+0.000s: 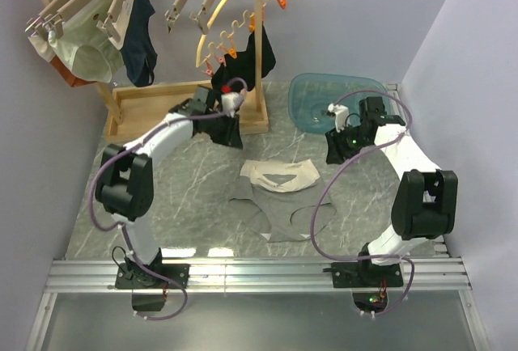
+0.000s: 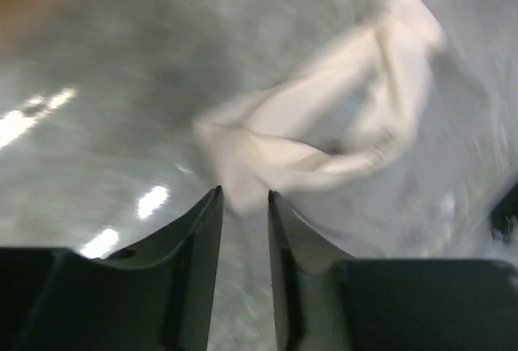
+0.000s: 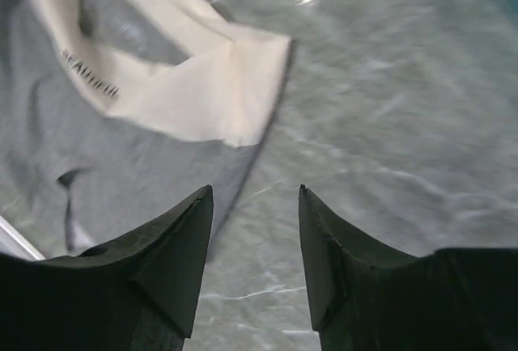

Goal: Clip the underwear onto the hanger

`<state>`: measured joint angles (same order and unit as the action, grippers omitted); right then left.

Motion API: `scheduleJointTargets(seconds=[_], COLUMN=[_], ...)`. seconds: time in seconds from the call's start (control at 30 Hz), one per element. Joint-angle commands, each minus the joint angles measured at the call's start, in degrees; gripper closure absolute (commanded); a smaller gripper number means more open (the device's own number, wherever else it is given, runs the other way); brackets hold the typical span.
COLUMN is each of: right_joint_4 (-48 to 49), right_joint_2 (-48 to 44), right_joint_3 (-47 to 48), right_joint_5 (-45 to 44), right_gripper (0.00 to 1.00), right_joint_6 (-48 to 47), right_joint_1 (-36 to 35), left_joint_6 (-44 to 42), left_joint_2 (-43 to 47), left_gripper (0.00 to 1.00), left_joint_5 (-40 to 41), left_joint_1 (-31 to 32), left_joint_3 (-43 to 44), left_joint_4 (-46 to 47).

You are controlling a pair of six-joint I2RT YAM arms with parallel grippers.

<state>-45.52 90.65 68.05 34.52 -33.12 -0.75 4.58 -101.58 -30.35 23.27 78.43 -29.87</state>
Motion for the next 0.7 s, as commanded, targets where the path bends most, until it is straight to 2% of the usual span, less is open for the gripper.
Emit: scheduleJointTargets(seconds=[0.0,0.07,0.17,0.2,0.33,0.37,0.53,0.67], right_joint_4=[6.15,3.87,-2.37,-5.25,-10.36,-10.9,-7.93,-6.25], right_joint_2=[-1.61,-2.32,-2.41,-2.5,-2.85,-2.59,0.92,6.1], right_joint_3=[5.16,4.9,3.94,3.41,-1.07,-2.47,-3.1,-1.87], right_joint_5=[-7.36,-7.72,-8.59,-8.68,-8.15,-8.5,-7.46,-5.08], right_gripper=[0.46,0.5,0.56,0.57,0.55,0.54,0.51,0.5], right_joint_6=[5.88,3.78,2.37,2.45,3.59,4.99,11.05,14.4], right_joint_1=[0.49,0.49,-0.12,-0.3,-0.91,-1.26,-1.27,-1.97], left_joint_6=[7.11,5.8,2.98,2.72,3.93,4.82,10.7,11.33], left_joint_2=[-2.3,-1.78,2.34,3.4,9.27,10.34,11.85,9.3], left_gripper=[0.65,0.64,0.55,0.51,0.48,0.43,0.39,0.37], left_joint_5=[8.2,6.72,1.73,1.26,1.96,2.13,2.84,3.45], left_joint_1=[-6.03,-7.8,-7.71,-7.36,-4.29,-3.85,-1.91,-1.29], left_joint_3=[8.66,7.71,1.13,-0.63,-11.16,-13.02,-20.59,-20.34], left_joint_4=[-0.27,-0.45,0.77,0.78,1.12,2.35,5.87,6.14])
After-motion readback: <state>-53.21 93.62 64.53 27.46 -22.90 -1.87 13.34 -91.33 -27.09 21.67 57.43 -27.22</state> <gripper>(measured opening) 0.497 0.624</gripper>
